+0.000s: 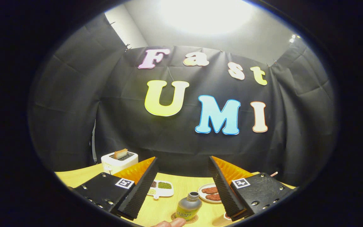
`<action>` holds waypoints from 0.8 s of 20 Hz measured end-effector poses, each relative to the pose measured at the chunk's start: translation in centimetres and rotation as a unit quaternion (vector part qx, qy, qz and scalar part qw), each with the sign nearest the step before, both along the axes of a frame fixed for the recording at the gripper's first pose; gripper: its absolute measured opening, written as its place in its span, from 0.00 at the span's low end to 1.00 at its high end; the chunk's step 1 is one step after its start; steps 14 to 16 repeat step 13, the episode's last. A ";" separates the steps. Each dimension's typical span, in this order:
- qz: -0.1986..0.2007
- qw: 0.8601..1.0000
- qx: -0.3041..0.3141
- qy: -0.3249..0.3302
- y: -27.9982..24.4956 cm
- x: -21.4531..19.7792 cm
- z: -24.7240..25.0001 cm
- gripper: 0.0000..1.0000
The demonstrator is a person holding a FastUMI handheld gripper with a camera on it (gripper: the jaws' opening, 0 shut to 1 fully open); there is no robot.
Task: Take the bottle from table, then pour the juice into the cup, finally place the bottle on the coaster
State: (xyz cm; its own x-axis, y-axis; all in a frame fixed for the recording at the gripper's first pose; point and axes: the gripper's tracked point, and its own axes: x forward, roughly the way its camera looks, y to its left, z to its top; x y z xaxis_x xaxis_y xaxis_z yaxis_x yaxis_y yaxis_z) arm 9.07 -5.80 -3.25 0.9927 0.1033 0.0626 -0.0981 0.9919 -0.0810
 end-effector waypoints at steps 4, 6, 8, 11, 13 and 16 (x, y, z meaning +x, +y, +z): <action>0.029 0.999 0.016 -0.003 1.7 -1.7 4.2 0.97; 0.021 1.000 0.012 -0.005 0.9 -2.7 5.0 0.97; 0.028 0.999 0.016 -0.003 1.1 -2.9 4.6 0.97; 0.031 0.999 0.020 0.008 0.5 -3.6 4.4 0.97; 0.030 0.999 0.023 0.009 0.0 -3.8 4.5 0.97; 0.030 0.999 0.023 0.009 0.0 -3.8 4.5 0.97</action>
